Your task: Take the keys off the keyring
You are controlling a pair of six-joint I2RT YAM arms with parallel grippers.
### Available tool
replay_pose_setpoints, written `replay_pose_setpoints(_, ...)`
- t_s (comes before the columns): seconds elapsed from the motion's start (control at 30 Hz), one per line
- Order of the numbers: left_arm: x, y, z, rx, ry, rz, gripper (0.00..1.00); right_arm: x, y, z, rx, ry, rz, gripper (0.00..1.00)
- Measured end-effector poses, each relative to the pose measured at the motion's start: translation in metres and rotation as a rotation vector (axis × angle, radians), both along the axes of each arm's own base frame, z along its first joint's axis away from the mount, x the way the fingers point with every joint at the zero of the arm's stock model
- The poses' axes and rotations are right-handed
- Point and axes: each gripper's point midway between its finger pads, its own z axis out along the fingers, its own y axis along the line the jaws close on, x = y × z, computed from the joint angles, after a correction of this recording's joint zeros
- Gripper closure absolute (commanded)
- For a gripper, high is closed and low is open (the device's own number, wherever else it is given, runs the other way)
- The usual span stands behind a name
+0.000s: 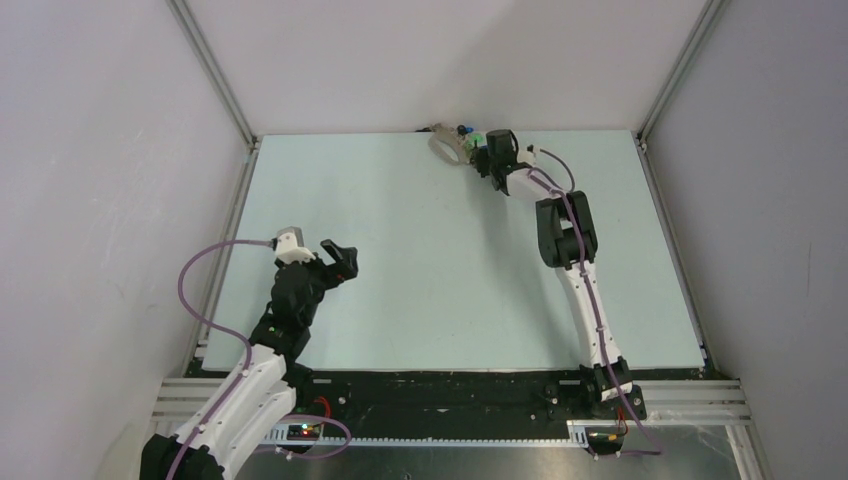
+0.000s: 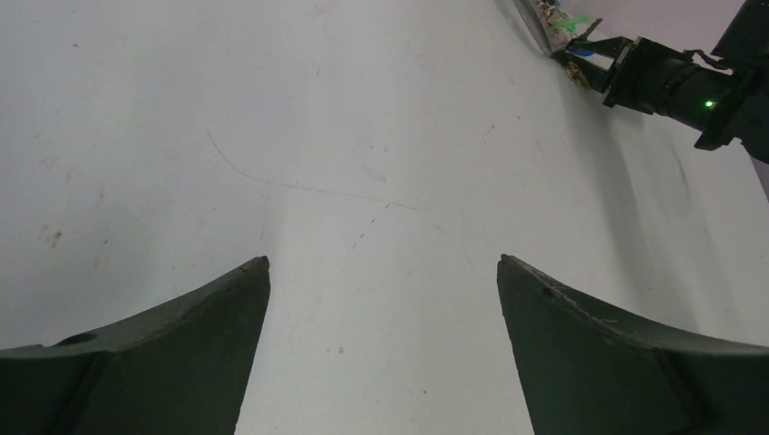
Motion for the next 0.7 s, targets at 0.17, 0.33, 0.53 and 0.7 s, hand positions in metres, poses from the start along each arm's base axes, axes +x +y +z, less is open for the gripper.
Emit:
replay_pose_setpoints(0.17,0.0,0.0,0.0,0.0,0.0,0.0,0.02,-0.017,-0.002,0.0,0.033,0.057,-0.009,0.88)
replay_pose_setpoints(0.33,0.0,0.0,0.0,0.0,-0.001,0.0,0.02,-0.045,-0.006,-0.006,0.076,0.122,-0.015,0.97)
replay_pose_setpoints(0.53,0.0,0.0,0.003,-0.003,-0.011,0.001,0.02,-0.085,-0.017,-0.007,0.078,0.16,-0.014,0.94)
replay_pose_setpoints(0.7,0.0,0.0,0.004,-0.004,-0.016,0.001,0.02,-0.118,-0.025,-0.007,0.066,0.16,0.009,0.69)
